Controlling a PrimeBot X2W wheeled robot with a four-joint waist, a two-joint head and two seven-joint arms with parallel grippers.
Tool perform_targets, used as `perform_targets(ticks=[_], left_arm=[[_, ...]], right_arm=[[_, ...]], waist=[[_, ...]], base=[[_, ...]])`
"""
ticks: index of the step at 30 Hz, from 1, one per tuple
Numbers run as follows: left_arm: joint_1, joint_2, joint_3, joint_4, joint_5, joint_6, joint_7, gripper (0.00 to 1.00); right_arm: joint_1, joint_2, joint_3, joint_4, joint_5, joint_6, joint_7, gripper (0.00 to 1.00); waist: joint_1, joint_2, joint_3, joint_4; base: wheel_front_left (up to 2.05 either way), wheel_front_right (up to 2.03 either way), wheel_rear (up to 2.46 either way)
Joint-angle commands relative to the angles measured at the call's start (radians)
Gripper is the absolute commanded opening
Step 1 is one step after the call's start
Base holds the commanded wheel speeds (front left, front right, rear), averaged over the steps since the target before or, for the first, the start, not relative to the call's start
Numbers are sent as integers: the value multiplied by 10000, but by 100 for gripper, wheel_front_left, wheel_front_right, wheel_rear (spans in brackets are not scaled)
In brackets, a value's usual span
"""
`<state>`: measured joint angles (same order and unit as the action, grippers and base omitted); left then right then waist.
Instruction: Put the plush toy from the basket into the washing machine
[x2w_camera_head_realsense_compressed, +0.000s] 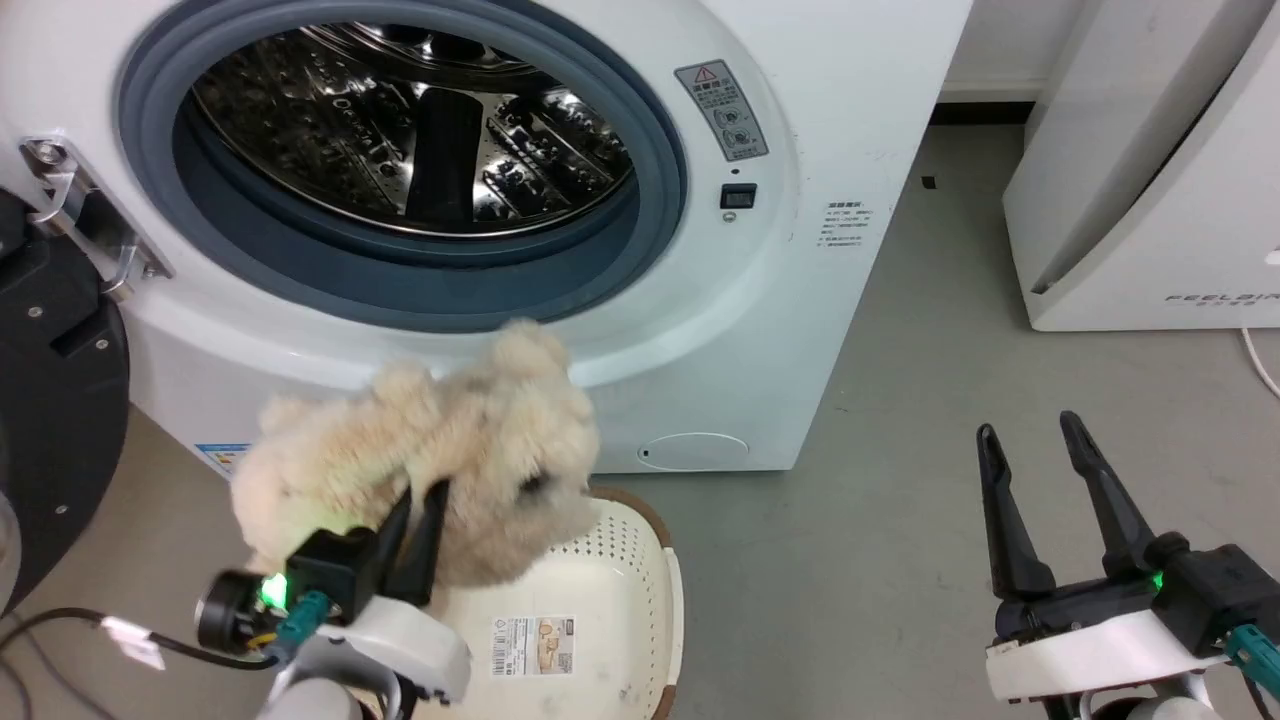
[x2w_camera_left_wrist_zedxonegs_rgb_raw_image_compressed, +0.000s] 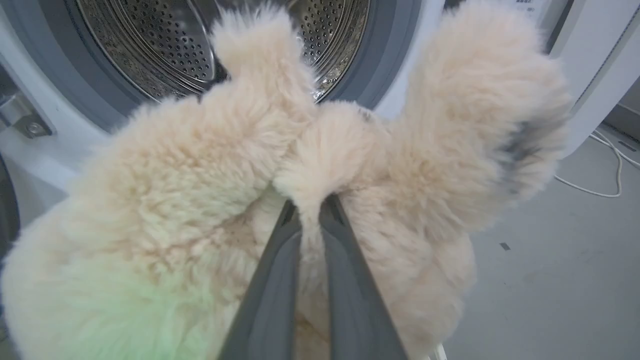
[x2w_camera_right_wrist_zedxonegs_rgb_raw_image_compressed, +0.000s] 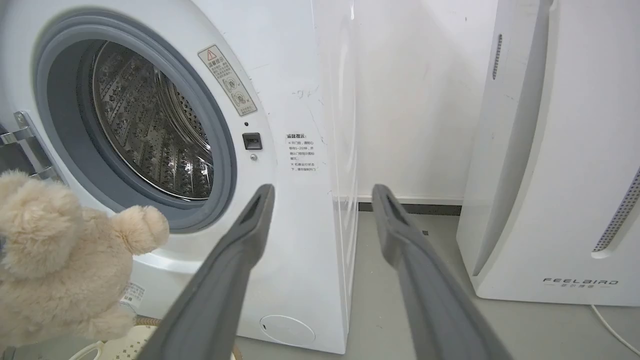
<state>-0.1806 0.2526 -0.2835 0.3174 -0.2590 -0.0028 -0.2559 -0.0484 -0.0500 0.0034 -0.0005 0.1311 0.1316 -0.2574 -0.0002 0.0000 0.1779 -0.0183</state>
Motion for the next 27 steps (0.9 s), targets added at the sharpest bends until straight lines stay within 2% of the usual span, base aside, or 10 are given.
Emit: perform_targets(ticks=[1, 7, 11, 17, 27], left_arm=[[50, 2, 178, -476, 173, -28, -58, 0], [-281, 74, 828, -1805, 526, -163, -58, 0], [-1083, 236, 1198, -2106, 598, -330, -58, 0], [-3003, 771, 1514, -1537, 524, -677, 49, 0], [-7596, 1959, 1385, 252, 58, -1186, 1494, 0]], right_arm=[[124, -2, -1, -3, -85, -9, -44, 100], [-18, -2, -13, -125, 6, -9, -44, 100], [-230, -2, 19, -226, 103, -9, -44, 100], [-633, -2, -3, -469, 252, -9, -44, 100], [-1388, -2, -58, -869, 661, -9, -44, 100]], waist=[[2, 0, 33, -74], [2, 0, 528, -424], [2, 0, 1191, -729], [2, 0, 2466, -1279], [2, 0, 4701, -1903]], base=[[0, 0, 0], [0, 0, 0], [0, 0, 0], [0, 0, 0], [0, 0, 0]])
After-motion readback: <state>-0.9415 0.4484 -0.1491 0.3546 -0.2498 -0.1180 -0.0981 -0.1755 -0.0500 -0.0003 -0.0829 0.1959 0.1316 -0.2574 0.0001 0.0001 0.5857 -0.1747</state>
